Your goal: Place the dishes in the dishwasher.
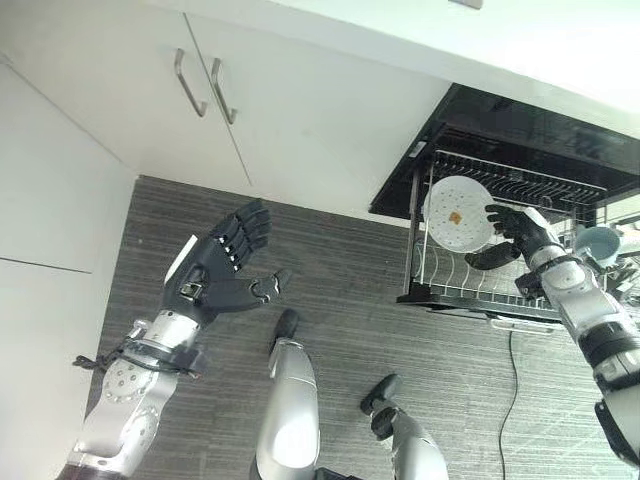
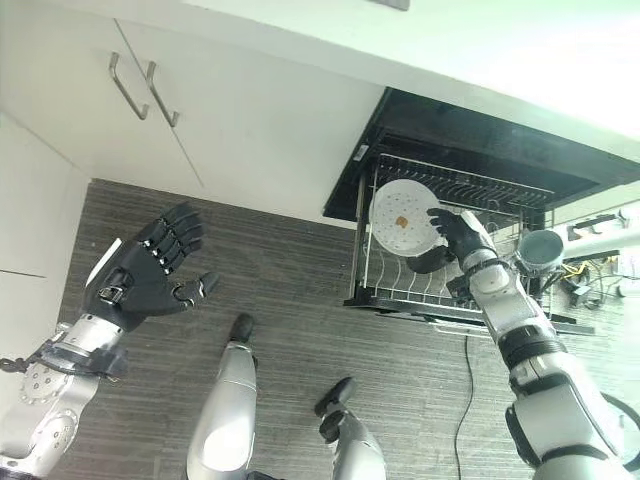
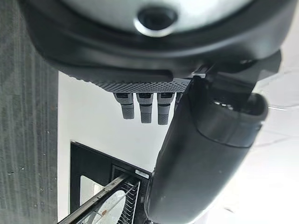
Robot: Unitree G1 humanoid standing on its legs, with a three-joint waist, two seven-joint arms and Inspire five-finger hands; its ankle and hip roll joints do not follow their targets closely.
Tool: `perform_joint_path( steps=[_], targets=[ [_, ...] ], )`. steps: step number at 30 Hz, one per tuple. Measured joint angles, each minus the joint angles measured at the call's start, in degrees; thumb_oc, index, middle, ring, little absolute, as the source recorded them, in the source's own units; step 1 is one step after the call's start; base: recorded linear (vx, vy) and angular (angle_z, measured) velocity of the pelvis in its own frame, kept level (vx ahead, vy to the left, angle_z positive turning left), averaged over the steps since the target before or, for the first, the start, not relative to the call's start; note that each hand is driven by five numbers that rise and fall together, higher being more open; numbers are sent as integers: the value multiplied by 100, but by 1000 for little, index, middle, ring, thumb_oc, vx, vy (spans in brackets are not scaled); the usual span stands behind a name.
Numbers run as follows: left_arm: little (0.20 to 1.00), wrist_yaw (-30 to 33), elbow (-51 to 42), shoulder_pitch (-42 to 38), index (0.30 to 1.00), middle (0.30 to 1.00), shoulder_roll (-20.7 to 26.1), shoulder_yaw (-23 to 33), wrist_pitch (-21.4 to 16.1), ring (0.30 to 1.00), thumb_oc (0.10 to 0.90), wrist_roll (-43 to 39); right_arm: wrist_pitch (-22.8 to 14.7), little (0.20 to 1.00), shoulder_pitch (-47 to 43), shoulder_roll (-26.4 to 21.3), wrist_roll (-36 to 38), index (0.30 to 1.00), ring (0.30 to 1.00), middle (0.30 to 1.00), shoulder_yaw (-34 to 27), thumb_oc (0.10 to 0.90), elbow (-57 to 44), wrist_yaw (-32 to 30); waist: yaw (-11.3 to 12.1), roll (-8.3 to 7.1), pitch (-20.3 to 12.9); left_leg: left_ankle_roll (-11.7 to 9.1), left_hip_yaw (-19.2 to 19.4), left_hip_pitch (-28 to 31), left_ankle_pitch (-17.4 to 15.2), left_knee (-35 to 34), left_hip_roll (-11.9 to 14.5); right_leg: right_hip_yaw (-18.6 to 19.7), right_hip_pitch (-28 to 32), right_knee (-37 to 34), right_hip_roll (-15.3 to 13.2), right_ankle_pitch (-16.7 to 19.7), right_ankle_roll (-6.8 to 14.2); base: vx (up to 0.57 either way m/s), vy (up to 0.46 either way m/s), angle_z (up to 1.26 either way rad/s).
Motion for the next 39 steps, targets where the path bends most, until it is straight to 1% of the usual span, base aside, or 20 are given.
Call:
perform_joint_path(
  steps=[1, 2, 4, 7, 8, 10, 11, 14, 16, 17, 18, 21, 22, 23, 24, 28, 30, 33, 37, 39],
  targets=[
    [900, 6, -4, 55, 900, 900, -6, 122, 0, 900, 800, 43, -165, 900, 436, 56, 46, 900, 900, 900, -324, 800, -412, -10, -120, -18, -16, -3, 9, 88, -9, -19, 1, 7, 85, -15, 0, -9, 12, -5, -58, -19],
    [900, 18, 5, 93, 900, 900, -13, 242, 5, 900, 800, 124, -242, 900, 661, 86, 78, 900, 900, 900, -465, 800, -560, -27, -229, -70, -95, -7, 27, 105, -39, -30, 12, 26, 82, -27, 10, -40, 50, 3, -29, -12],
    [900, 45, 32, 102, 900, 900, -19, 305, 68, 900, 800, 164, -188, 900, 852, 85, 81, 900, 900, 900, -672, 800, -572, -51, -415, -130, -197, 29, 121, 112, -83, -31, 48, 138, 35, -53, 29, -21, 39, 13, -17, -22],
    [900, 98, 293, 150, 900, 900, -115, 359, 248, 900, 800, 346, -116, 900, 1314, 208, 246, 900, 900, 900, -1101, 800, -836, -163, -587, -105, -407, 4, 301, 202, -128, 14, 84, 316, 11, -86, 37, 68, -4, 21, 14, -29],
    [900, 149, 440, 219, 900, 900, -236, 394, 325, 900, 800, 352, -68, 900, 1472, 256, 244, 900, 900, 900, -1221, 800, -990, -155, -700, -51, -508, 17, 371, 244, -154, 34, 85, 363, 19, -89, 27, 71, -2, 25, 22, -32],
    [900, 224, 825, 388, 900, 900, -608, 530, 401, 900, 800, 384, -31, 900, 1840, 638, 245, 900, 900, 900, -1577, 800, -1376, -195, -854, 64, -738, 28, 449, 390, -196, 27, 84, 483, 72, -87, 11, 74, 7, 13, 21, -22],
    [900, 306, 1014, 458, 900, 900, -747, 541, 481, 900, 800, 392, 22, 900, 1957, 720, 244, 900, 900, 900, -1577, 800, -1474, -198, -967, 148, -891, 26, 474, 425, -223, 25, 87, 504, 89, -88, 9, 66, 14, 9, 35, -20],
    [900, 358, 1658, 505, 900, 900, -1009, 454, 589, 900, 800, 621, 213, 900, 2118, 781, 241, 900, 900, 900, -1595, 800, -1580, -195, -1206, 399, -1145, 26, 620, 566, -240, -31, 98, 639, 84, -76, 2, 63, 14, 54, 78, -25],
    [900, 457, 2753, 505, 900, 900, -1358, 401, 636, 900, 800, 704, 297, 900, 2431, 920, 237, 900, 900, 900, -1824, 800, -1718, -145, -1416, 596, -1425, 51, 851, 762, -315, -83, 108, 853, 85, -74, -23, 46, 32, 52, 120, -41],
    [900, 530, 3068, 550, 900, 900, -1446, 371, 650, 900, 800, 836, 327, 900, 2487, 957, 238, 900, 900, 900, -1880, 800, -1728, -143, -1487, 637, -1492, 41, 922, 827, -324, -82, 109, 933, 90, -62, -25, 45, 38, 28, 71, -33],
    [900, 542, 3453, 606, 900, 900, -1566, 351, 675, 900, 800, 912, 401, 900, 2568, 983, 240, 900, 900, 900, -1976, 800, -1728, -141, -1634, 681, -1577, 55, 978, 857, -339, -89, 113, 956, 87, -62, -42, 43, 41, 62, 62, -26],
    [900, 555, 4424, 560, 900, 900, -1949, 309, 682, 900, 800, 1106, 602, 900, 2798, 1016, 241, 900, 900, 900, -2131, 800, -1723, -113, -1813, 746, -1671, 90, 1116, 1007, -383, -141, 136, 1096, 71, -49, -58, -30, 49, 64, 59, -22],
    [900, 568, 4914, 547, 900, 900, -2145, 307, 670, 900, 800, 1257, 726, 900, 2893, 1102, 244, 900, 900, 900, -2169, 800, -1723, -46, -1911, 765, -1774, 82, 1176, 1074, -386, -184, 149, 1145, 68, -37, -71, -52, 65, 84, 44, -20],
    [900, 569, 5084, 553, 900, 900, -2213, 308, 671, 900, 800, 1277, 769, 900, 2928, 1136, 244, 900, 900, 900, -2171, 800, -1723, -14, -1928, 778, -1812, 76, 1202, 1104, -393, -192, 156, 1177, 68, -26, -76, -59, 65, 73, 27, -28],
    [900, 570, 5539, 626, 900, 900, -2459, 314, 640, 900, 800, 1290, 922, 900, 3063, 1247, 242, 900, 900, 900, -2170, 800, -1721, 59, -1996, 805, -1923, 63, 1292, 1217, -388, -267, 172, 1249, 65, 3, -74, -77, 57, 91, 31, -19],
    [900, 577, 6418, 688, 900, 900, -2835, 312, 480, 900, 800, 1524, 1183, 900, 3181, 1399, 246, 900, 900, 900, -2174, 800, -1707, 87, -2076, 901, -2097, 54, 1399, 1407, -366, -386, 172, 1350, 66, 132, -74, -165, 48, 74, 25, -12],
    [900, 611, 6428, 790, 900, 900, -2881, 311, 438, 900, 800, 1677, 1302, 900, 3270, 1438, 295, 900, 900, 900, -2183, 800, -1706, 81, -2070, 935, -2199, 41, 1387, 1438, -332, -452, 164, 1348, 55, 212, -83, -234, 57, 69, 20, 2],
    [900, 655, 6585, 798, 900, 900, -2888, 311, 347, 900, 800, 1744, 1606, 900, 3324, 1483, 300, 900, 900, 900, -2184, 800, -1654, 98, -2041, 969, -2281, 16, 1354, 1519, -270, -557, 144, 1324, 68, 333, -105, -322, 41, 59, 32, 8],
    [900, 666, 6716, 775, 900, 900, -2881, 195, 346, 900, 800, 1748, 1990, 900, 3137, 1465, 296, 900, 900, 900, -2165, 800, -1242, 103, -2023, 966, -2310, 28, 1353, 1609, -228, -633, 79, 1317, 82, 437, -140, -375, 53, 40, 21, 3],
    [900, 669, 6882, 709, 900, 900, -2856, 116, 319, 900, 800, 1747, 2171, 900, 2857, 1382, 296, 900, 900, 900, -1931, 800, -881, 90, -1965, 951, -2353, 33, 1342, 1606, -222, -638, 68, 1299, 108, 442, -161, -376, 55, 37, 26, 4]
  ],
)
